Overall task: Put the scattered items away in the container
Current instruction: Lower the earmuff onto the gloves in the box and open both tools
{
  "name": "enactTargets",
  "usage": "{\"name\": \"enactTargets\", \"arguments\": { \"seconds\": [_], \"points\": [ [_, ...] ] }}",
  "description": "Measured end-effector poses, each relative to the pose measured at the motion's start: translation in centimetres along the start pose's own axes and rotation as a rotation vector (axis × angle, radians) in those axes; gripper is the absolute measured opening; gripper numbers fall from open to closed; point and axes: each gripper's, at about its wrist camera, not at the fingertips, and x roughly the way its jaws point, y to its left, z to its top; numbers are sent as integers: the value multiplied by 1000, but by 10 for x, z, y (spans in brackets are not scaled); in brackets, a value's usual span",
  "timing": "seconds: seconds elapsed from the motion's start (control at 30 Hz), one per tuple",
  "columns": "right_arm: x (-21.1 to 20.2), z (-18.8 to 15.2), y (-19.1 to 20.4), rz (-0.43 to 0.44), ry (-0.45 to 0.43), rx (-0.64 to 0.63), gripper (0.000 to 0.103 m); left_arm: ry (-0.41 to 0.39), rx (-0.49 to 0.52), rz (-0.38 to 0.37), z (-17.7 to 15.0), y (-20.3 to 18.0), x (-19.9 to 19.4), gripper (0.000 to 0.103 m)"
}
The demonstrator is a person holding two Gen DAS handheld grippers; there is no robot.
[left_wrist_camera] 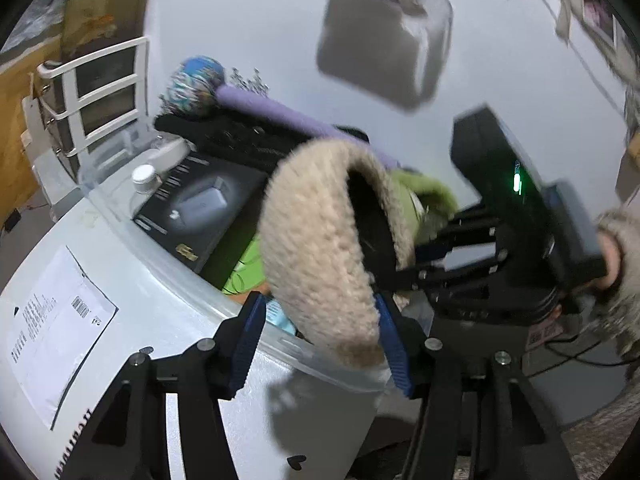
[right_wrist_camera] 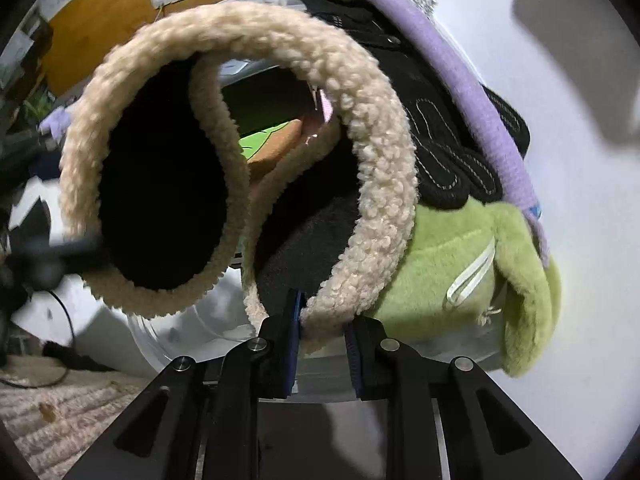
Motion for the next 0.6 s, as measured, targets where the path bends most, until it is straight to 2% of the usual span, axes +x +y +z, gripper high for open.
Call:
{"name": "enactTargets", "arguments": {
  "seconds": [0.1,0.13,0.2,0.23,0.27,0.4,0.5,0.53,0.57,0.6],
  "points": [
    [-3,0,1,18,-11,-5,21,-28,-23,-18,7,9,-10,56],
    [-5,-1,1,27,-18,-6,26,-38,-32,-20,8,12,-13,56],
    [-11,-4,1,68,-52,6,53,-51,-52,-24,10,18,-18,56],
    [-14,-5,1,89,-72,13,74,-58,-63,-27,11,21,-20,56],
    [-20,-7,3,109,-106,21,77,-65,-73,-29,12,24,-22,56],
    [-52,-7,3,101,-236,50,77,-97,-108,0,8,36,-33,56],
    [-79,2,-6,86,-349,98,76,-98,-126,67,4,46,-33,56],
    [-81,5,-10,79,-368,116,72,-93,-124,92,3,48,-30,56],
    [-83,9,-14,73,-387,134,60,-88,-120,109,3,49,-28,55],
    [-85,12,-20,69,-403,154,54,-83,-110,113,4,47,-25,55]
  ]
}}
